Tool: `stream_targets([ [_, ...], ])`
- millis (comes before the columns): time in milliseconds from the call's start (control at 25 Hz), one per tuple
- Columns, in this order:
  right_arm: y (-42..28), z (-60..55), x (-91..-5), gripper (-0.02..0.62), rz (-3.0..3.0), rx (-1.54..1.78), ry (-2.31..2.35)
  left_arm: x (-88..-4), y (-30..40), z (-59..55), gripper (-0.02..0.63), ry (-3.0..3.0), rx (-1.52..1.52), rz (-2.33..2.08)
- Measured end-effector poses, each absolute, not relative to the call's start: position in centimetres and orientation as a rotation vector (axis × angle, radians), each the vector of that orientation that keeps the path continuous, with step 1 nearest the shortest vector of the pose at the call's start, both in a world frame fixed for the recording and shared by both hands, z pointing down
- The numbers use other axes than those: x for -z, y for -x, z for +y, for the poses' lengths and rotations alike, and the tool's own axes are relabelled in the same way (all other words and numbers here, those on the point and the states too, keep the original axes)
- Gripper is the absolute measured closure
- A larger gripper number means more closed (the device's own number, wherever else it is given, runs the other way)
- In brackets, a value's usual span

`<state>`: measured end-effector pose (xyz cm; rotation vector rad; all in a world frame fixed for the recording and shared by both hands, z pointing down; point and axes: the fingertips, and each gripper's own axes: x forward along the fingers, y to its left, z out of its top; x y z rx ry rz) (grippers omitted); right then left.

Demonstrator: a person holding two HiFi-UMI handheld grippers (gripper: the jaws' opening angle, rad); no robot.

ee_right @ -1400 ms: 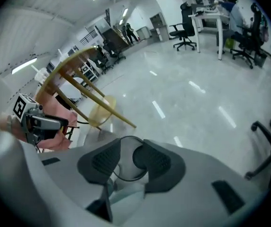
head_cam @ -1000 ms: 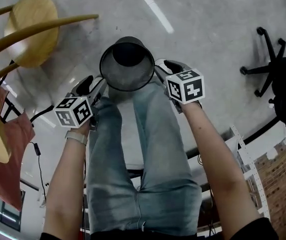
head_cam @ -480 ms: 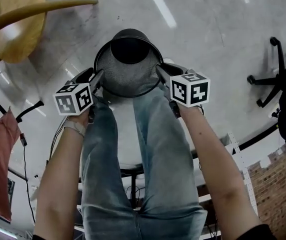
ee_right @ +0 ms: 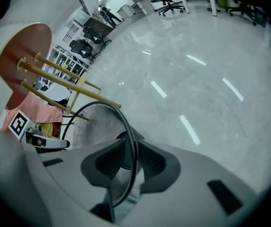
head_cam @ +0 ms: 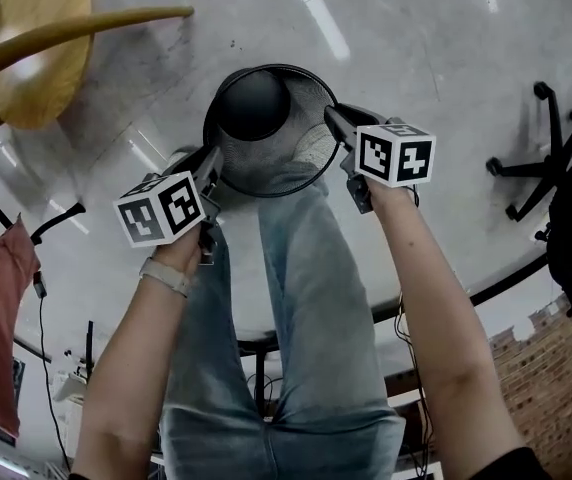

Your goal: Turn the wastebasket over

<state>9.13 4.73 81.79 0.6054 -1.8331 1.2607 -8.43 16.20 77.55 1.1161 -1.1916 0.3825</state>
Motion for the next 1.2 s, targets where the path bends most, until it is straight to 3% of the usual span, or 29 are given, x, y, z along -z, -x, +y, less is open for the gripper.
stream_targets([
  [200, -8.4, 1.1, -78.2, 0.371, -1.987, -1.027, -0.470, -76.3, 6.2, 13.5, 0.528, -1.059, -0.404, -1.203],
  [400, -4.8, 10.6, -73.0, 0.359, -2.082, -0.944, 0.226, -75.9, 4.4, 10.0, 0.515, -1.028, -0.344, -1.213],
  [560, -5.1, 16.1, -74.1, 0.360, -2.032, -0.488, 0.419, -75.6, 3.3, 7.7, 0.509, -0.997, -0.288, -1.227],
  [640, -5.6, 15.9, -75.7, 0.388, -2.001, -0.308, 0.353, -75.5, 2.9, 7.0, 0.505, -0.974, -0.265, -1.228],
  [680, -5.7, 15.3, -76.3, 0.450, -1.998, -0.257, 0.303, -75.5, 2.7, 6.8, 0.505, -0.970, -0.253, -1.228],
  [720, -5.8, 14.6, -76.6, 0.565, -2.003, -0.238, 0.261, -75.3, 2.5, 6.4, 0.503, -0.980, -0.233, -1.229],
  [920, -5.2, 11.5, -75.9, 0.577, -2.076, -0.388, 0.214, -71.7, 2.4, 4.2, 0.502, -1.203, -0.102, -1.257],
  [1200, -4.9, 8.8, -76.0, 0.578, -2.123, -0.695, 0.311, -71.0, 7.7, 9.7, 0.499, -1.162, -0.122, -1.361],
])
